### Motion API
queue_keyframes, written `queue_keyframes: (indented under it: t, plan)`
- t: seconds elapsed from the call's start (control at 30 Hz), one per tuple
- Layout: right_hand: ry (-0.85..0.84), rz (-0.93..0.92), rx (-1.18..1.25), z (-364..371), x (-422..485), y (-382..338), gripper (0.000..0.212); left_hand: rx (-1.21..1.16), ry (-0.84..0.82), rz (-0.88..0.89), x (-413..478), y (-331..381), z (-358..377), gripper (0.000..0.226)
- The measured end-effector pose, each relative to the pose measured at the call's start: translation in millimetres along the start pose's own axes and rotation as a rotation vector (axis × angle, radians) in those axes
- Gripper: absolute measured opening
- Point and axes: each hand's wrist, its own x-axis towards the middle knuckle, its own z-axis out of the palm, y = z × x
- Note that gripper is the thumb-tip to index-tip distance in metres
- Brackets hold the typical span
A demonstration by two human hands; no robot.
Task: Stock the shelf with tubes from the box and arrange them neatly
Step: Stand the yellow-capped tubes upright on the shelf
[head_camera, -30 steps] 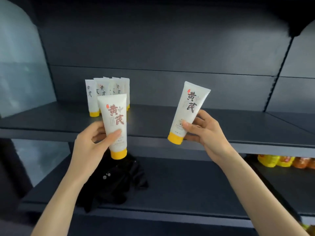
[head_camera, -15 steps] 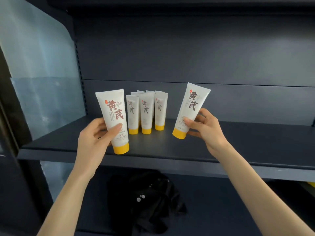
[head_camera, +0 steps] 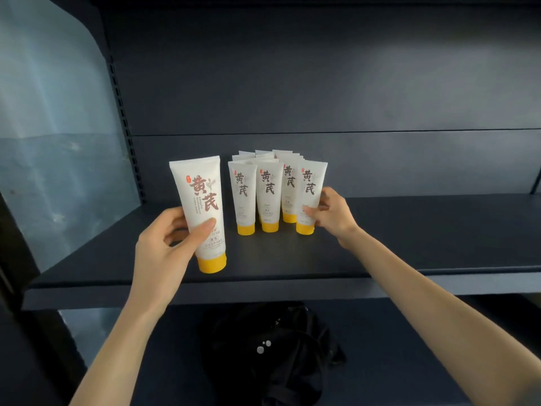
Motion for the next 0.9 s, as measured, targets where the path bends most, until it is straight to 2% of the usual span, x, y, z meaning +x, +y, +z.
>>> queue_keyframes:
  t: [0.23, 0.6, 0.9]
  plan:
    - [-0.029, -0.029, -0.118, 8, 9, 9, 0.044, -0.026, 0.019, -0.006, 8, -6, 5, 0.025]
    - [-0.084, -0.021, -0.064, 5, 21, 18, 0.037, -0.026, 0.032, -0.010, 16, -11, 20, 0.022]
    - [-0.174, 0.023, 0.025, 3, 33, 20, 0.028, -0.032, 0.037, -0.027, 18, -15, 20, 0.028]
